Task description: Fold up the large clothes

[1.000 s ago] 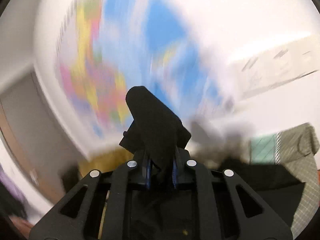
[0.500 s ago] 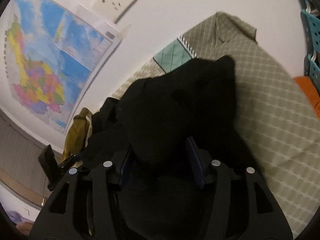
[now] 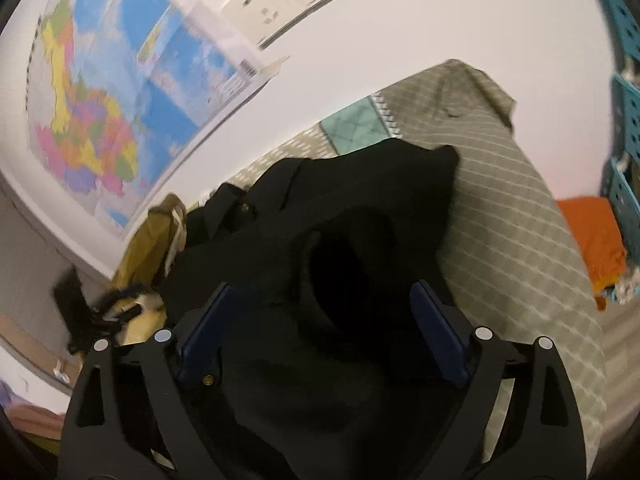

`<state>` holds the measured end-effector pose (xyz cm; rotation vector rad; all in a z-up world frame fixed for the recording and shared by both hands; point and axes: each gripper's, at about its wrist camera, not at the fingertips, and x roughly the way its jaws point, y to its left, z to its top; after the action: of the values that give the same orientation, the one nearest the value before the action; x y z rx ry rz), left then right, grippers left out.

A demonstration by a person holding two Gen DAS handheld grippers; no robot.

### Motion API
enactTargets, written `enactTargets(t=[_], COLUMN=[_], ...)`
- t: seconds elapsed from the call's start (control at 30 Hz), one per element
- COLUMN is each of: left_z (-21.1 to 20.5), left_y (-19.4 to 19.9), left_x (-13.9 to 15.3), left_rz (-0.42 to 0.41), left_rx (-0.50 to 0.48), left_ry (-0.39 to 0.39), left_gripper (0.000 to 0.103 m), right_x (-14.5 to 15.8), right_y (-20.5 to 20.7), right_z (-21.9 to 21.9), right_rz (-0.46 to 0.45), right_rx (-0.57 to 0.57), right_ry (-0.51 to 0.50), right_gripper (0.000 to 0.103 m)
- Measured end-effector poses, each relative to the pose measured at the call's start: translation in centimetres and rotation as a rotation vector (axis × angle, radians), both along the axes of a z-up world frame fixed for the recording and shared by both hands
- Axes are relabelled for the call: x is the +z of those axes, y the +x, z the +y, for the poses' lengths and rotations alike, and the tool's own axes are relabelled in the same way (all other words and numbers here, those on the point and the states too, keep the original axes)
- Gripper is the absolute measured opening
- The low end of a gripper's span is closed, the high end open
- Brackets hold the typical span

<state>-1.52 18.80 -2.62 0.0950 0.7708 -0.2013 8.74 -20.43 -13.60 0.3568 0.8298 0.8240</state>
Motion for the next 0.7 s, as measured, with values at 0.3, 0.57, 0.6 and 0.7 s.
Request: enactTargets(t=[0.3,0.57,0.6,0.7], left_z=[-1.5,0.9,1.3,2.6], left_y=[4.5,-0.2,-0.9,-4.4], left_x=[-4.2,-2.5,-2.3,-2.1], left_rz=[0.103,0.079,0.081,0.104], left_rx=[0.086,0.160,0.161,0.169], left_ry=[0.061,-0.027,-0.054,-0.155], left_gripper=[0.060,0.070,0.075,0.083], right_x=[5.3,-1.2,-1.2,0.0], right_y=[1.6,4.8,4.4,2.3], right_z=[1.1,2.7,2.2,-0.5], right_rz=[-0.213,0.010,0.006,-0.036], right_rx=[-0.015,-0.030,-0.037,-0.090], right_ry=[0.045,-0.197,-0.181,-0.110], right_gripper=[0.015,0.060,0.063,0.080])
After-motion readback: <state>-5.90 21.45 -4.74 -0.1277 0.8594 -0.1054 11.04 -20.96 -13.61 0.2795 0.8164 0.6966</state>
